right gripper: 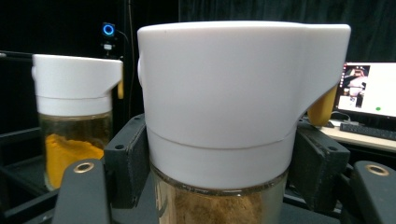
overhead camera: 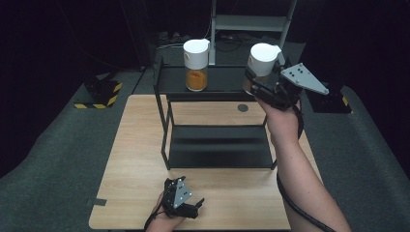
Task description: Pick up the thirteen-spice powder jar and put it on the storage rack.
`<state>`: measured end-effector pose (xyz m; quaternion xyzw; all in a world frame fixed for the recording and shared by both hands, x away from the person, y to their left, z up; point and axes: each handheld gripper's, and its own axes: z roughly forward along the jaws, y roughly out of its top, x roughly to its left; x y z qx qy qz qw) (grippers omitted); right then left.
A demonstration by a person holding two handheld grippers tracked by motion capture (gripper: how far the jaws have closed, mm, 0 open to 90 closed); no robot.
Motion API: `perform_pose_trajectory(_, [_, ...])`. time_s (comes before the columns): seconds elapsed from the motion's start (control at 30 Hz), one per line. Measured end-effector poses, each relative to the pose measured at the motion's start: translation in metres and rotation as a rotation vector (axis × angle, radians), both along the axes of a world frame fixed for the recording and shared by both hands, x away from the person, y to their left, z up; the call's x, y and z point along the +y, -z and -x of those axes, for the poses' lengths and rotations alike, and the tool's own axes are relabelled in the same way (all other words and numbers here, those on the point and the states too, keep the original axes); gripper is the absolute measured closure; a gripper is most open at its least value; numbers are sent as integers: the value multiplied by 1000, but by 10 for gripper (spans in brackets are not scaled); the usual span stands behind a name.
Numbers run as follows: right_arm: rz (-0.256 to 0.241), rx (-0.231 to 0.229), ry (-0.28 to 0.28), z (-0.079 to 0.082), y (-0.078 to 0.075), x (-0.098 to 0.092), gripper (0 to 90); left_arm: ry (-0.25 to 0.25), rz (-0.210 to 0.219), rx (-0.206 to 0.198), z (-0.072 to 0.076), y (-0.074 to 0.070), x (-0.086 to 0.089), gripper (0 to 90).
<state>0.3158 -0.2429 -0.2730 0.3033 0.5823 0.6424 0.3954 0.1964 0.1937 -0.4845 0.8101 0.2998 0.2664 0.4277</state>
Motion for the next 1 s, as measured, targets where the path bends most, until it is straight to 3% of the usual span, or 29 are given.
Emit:
perform_pose_trajectory(0.43, [-7, 26, 24, -16, -4, 5, 301, 0, 9, 1, 0, 0, 2, 10])
perform_pose_trajectory(1.0, [-21, 53, 26, -25, -1, 8, 300, 1, 16, 3, -1, 1, 3, 10])
